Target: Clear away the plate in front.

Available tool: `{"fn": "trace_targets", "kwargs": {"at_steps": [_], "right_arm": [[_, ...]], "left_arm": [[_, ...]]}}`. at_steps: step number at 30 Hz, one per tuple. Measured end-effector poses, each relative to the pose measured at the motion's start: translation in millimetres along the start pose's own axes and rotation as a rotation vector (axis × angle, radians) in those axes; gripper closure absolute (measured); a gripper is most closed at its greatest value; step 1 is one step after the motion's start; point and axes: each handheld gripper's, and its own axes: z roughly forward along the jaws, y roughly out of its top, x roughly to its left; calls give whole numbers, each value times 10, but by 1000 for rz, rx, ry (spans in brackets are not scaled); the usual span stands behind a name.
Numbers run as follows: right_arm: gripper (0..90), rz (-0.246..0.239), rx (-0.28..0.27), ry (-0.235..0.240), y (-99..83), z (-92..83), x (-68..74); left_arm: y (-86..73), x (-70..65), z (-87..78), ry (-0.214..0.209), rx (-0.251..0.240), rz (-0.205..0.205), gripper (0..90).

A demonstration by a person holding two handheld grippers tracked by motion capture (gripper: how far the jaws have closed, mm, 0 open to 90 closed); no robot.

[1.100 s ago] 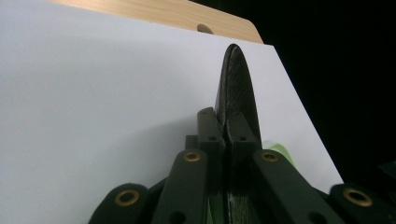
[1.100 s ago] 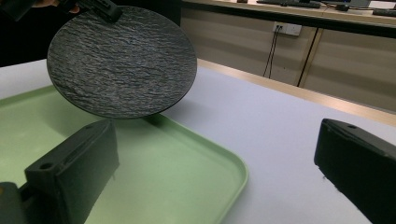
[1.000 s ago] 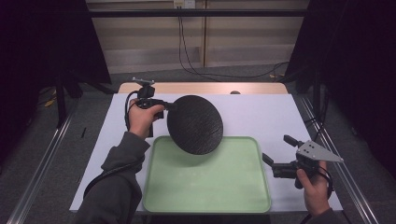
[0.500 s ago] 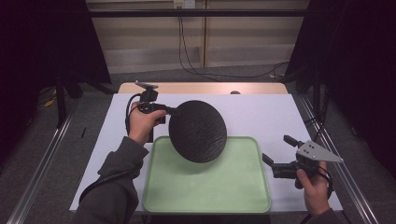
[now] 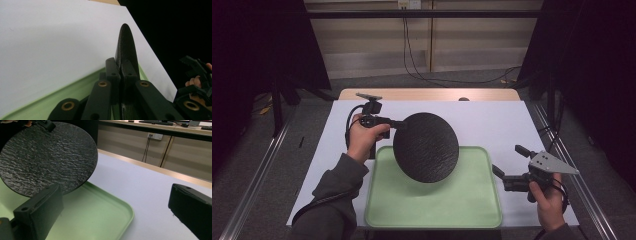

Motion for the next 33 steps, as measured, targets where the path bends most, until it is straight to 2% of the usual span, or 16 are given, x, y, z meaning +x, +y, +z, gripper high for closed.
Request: {"fn": "trace_targets", "kwargs": {"at_steps": [2, 3, 6, 15, 19, 23, 29, 33], "right_arm": [[0, -2, -2, -3, 1, 0, 3], [0, -4, -2, -1, 1, -1, 0], [0, -4, 1, -4, -2, 2, 3], [0, -4, 3, -3, -1, 1, 10], [0, -4, 2, -1, -1, 1, 10], [0, -4, 0, 0, 0, -1, 9], [0, -7, -4, 4, 1, -3, 3], [0, -10, -3, 0, 2, -6, 8]], "left_arm": [[-26, -4, -3, -7, 0, 3, 870], [-41, -10, -2, -13, -2, -7, 870], [-80, -5, -10, -20, 11, 17, 870], [-175, -63, 18, -47, 19, 11, 869], [-215, -86, 28, -53, 36, 38, 869], [-263, -105, 43, -71, 40, 26, 870], [-333, -141, 55, -81, 54, 42, 869], [-393, -157, 66, -88, 57, 31, 869]]}}
